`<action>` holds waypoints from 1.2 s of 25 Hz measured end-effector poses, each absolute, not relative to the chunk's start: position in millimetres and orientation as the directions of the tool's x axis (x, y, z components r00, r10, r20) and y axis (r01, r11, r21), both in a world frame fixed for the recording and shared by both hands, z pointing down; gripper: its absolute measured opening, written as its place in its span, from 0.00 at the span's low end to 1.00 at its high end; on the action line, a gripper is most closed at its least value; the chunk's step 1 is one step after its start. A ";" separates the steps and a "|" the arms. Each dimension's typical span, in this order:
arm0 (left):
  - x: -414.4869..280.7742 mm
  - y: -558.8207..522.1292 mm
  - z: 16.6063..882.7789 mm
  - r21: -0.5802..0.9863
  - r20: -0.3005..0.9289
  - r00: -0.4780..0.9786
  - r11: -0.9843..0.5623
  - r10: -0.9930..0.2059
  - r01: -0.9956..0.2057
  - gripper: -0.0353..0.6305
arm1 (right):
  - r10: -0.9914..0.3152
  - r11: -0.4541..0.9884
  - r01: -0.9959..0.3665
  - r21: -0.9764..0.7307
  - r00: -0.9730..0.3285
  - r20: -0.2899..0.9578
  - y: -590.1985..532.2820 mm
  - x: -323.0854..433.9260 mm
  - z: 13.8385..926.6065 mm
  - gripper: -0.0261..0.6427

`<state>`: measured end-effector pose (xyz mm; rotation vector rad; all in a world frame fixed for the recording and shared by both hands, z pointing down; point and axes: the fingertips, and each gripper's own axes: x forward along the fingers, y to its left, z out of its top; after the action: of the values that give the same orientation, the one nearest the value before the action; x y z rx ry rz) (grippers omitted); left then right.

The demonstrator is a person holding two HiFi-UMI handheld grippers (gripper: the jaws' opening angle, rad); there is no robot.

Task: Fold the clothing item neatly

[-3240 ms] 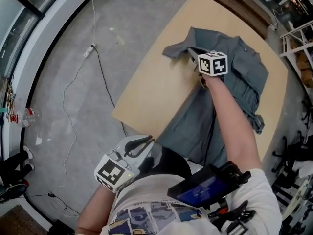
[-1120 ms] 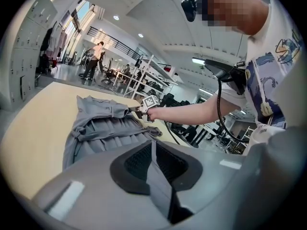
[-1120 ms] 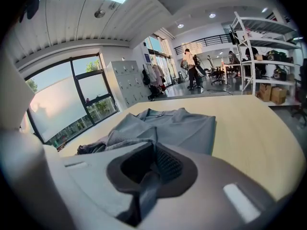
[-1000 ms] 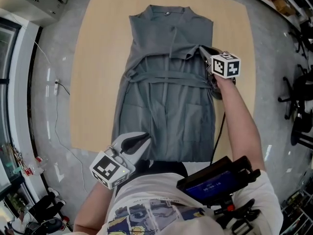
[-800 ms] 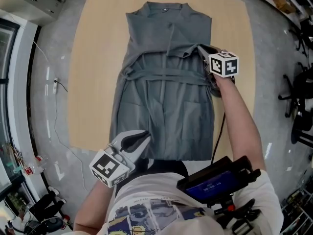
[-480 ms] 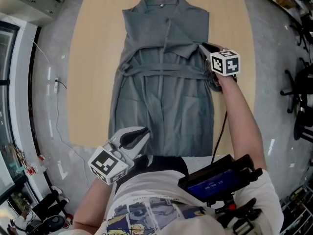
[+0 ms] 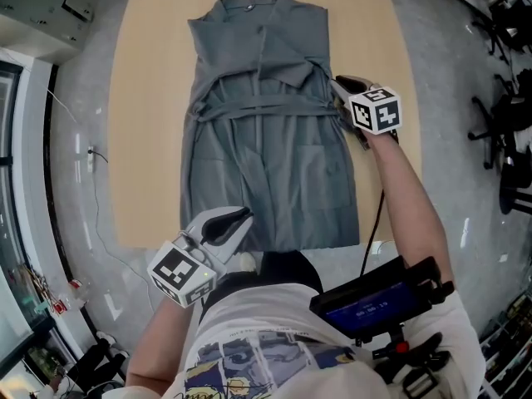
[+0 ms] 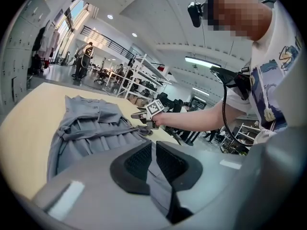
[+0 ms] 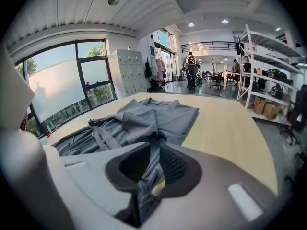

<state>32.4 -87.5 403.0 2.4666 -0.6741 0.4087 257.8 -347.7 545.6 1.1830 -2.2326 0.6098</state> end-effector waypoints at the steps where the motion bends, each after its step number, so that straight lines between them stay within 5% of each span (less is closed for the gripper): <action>1: 33.6 -84.6 400.9 0.427 0.405 0.834 -0.729 -0.374 -0.534 0.11 | -0.603 0.518 -0.846 -0.127 -0.466 0.647 -339.4 257.8 544.5 0.11; 20: -15.6 46.9 380.4 0.353 0.329 0.868 -0.804 -0.371 -0.478 0.11 | -0.619 0.569 -0.822 -0.025 -0.449 0.645 -134.9 195.0 500.3 0.11; 30: -70.5 137.1 419.8 0.349 0.384 0.850 -0.795 -0.362 -0.496 0.11 | -0.647 0.519 -0.852 -0.065 -0.441 0.622 18.7 175.3 502.8 0.11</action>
<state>-70.5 137.1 419.8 2.5821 -0.6328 0.4148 175.3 18.7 502.8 1.2187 -2.2279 0.5064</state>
